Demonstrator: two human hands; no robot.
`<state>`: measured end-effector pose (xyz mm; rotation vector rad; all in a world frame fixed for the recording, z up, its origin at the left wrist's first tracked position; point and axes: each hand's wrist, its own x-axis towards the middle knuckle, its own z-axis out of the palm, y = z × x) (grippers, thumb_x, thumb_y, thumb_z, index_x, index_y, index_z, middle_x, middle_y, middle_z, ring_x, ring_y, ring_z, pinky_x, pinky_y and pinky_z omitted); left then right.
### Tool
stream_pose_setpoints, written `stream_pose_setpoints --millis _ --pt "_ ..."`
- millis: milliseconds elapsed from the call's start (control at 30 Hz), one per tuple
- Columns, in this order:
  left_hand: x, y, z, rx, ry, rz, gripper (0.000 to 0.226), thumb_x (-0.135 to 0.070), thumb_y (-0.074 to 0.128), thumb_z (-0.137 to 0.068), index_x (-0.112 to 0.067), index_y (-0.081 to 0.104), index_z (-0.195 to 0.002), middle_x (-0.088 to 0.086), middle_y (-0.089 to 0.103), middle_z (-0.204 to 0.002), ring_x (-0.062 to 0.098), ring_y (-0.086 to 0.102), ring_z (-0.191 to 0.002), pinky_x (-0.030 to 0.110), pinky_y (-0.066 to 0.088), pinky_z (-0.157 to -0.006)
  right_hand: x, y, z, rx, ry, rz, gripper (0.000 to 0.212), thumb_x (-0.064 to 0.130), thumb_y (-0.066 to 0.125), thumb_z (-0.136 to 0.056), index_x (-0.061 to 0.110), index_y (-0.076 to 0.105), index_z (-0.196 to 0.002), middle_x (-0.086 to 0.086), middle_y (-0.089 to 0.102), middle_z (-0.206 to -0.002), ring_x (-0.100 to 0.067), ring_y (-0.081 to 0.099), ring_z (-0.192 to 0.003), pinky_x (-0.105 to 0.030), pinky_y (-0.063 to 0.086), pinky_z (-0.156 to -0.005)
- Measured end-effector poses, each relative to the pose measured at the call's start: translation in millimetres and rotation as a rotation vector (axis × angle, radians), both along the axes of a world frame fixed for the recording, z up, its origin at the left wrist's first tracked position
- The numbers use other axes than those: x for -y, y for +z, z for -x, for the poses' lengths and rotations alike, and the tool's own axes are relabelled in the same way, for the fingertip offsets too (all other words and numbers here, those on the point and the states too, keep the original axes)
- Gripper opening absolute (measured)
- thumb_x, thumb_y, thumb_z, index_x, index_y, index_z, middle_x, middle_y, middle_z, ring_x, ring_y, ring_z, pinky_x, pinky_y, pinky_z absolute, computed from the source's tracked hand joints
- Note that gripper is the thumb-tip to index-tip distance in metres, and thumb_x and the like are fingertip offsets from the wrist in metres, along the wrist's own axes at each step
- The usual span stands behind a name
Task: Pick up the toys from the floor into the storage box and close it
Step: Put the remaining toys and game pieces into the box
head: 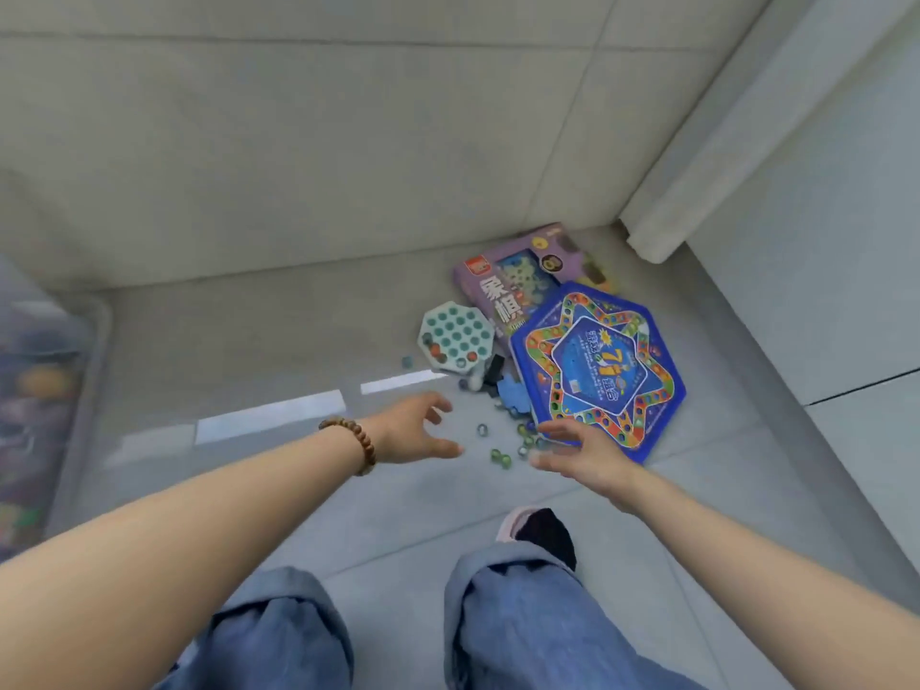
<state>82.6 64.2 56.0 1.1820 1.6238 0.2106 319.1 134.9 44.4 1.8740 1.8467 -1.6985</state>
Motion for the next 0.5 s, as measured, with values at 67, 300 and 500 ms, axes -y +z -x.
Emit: stream_pose_setpoints --millis 67,300,500 --pt "-5 -24 -10 -0.019 -0.029 -0.004 0.067 -0.039 0.069 -0.081 -0.020 0.038 -0.137 0.002 0.047 -0.134 0.018 0.055 -0.109 0.027 0.044 -0.095 1 -24 -5 -0.039 -0.101 -0.029 0.040 0.019 0.078 -0.074 0.017 0.061 -0.111 -0.003 0.059 -0.120 -0.017 0.058 -0.106 -0.030 0.047 -0.088" --pt "-37 -87 -38 -0.089 -0.007 -0.051 0.081 -0.040 0.075 -0.074 -0.025 0.031 -0.140 -0.001 0.039 -0.137 0.014 0.054 -0.100 0.026 0.046 -0.091 -8 -75 -12 -0.265 -0.804 0.376 0.041 0.019 0.071 -0.081 0.002 0.055 -0.115 -0.014 0.059 -0.111 -0.026 0.058 -0.107 -0.035 0.050 -0.086" --pt "-46 -106 -66 -0.248 -0.177 -0.217 0.095 -0.048 0.076 -0.068 -0.030 0.023 -0.145 -0.006 0.028 -0.144 0.013 0.035 -0.128 0.028 0.039 -0.102 -30 -83 -25 -0.569 -1.113 0.439 0.036 0.018 0.064 -0.086 0.009 0.052 -0.118 -0.013 0.058 -0.113 -0.025 0.055 -0.114 -0.032 0.044 -0.095"
